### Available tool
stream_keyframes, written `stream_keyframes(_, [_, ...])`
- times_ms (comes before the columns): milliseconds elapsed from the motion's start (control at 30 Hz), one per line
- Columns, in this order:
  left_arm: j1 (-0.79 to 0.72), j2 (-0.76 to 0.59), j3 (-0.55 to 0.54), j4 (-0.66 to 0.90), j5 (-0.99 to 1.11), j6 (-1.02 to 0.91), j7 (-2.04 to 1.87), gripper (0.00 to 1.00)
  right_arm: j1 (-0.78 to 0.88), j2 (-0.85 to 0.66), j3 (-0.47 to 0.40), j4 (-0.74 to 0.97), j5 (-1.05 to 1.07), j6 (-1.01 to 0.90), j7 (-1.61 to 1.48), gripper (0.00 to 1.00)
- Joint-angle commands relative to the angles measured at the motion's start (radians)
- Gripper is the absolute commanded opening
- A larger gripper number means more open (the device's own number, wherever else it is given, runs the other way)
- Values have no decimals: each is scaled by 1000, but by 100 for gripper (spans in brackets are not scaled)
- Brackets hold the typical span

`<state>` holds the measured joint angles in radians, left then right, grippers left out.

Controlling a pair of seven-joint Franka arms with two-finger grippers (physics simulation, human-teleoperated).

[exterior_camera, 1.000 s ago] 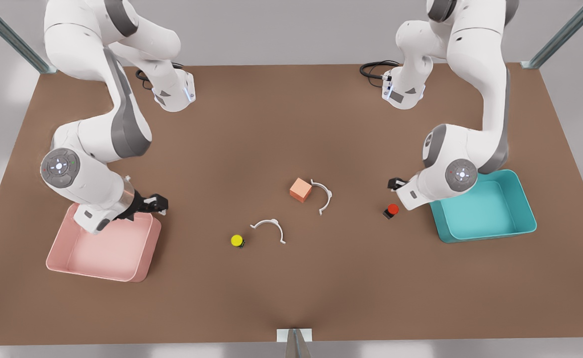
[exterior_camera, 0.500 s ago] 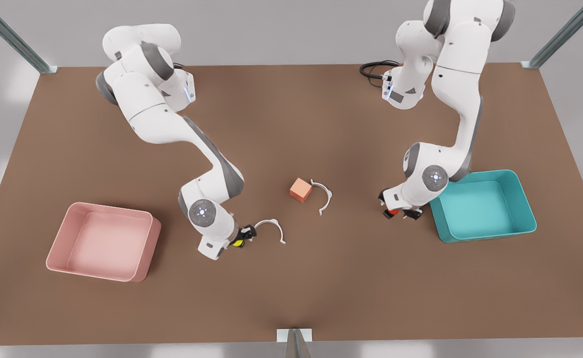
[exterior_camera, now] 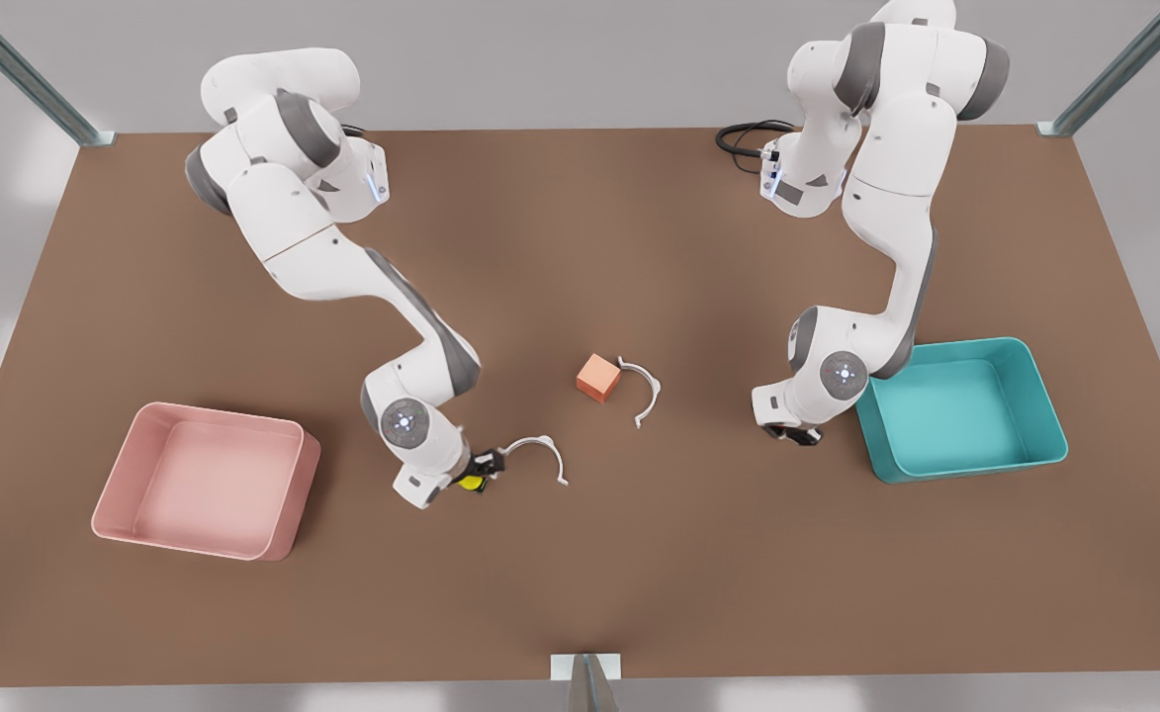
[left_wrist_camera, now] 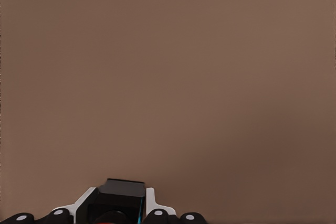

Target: Place the red button in the blue storage box with the left arm, and place the yellow button in the pink storage box with the right arm

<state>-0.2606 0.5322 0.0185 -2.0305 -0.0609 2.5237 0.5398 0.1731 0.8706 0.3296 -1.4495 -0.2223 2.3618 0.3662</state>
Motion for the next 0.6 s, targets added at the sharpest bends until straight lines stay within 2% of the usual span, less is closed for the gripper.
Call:
stream_keyframes(0, [0,-5,0,3,-4,6,104,51,3,1,0,0,-9,19,73,100])
stream_keyframes(67, [0,-44,1,18,-4,-41,103,50,6,1,0,-8,-11,20,73,100])
stream_keyframes(167, [3,-187,35,45,-4,-218,104,51,2,2,0,-35,-31,62,73,100])
stream_keyframes(200, [3,-222,63,64,-4,-298,115,51,2,2,0,-35,-31,79,73,95])
stream_keyframes(267, [3,-279,179,67,-4,-387,282,51,2,2,0,-35,-31,80,73,79])
stream_keyframes(333, [4,-282,328,85,-8,-418,526,51,5,2,0,-31,-31,94,73,75])
stream_keyframes(433, [141,-255,345,95,-16,-416,718,51,6,2,0,-32,-31,100,73,69])
stream_keyframes(533, [185,-163,345,130,-92,-410,781,51,5,2,0,-34,-31,100,73,58])
stream_keyframes(567, [185,-144,345,130,-106,-410,781,95,5,2,0,-34,-31,100,73,55])
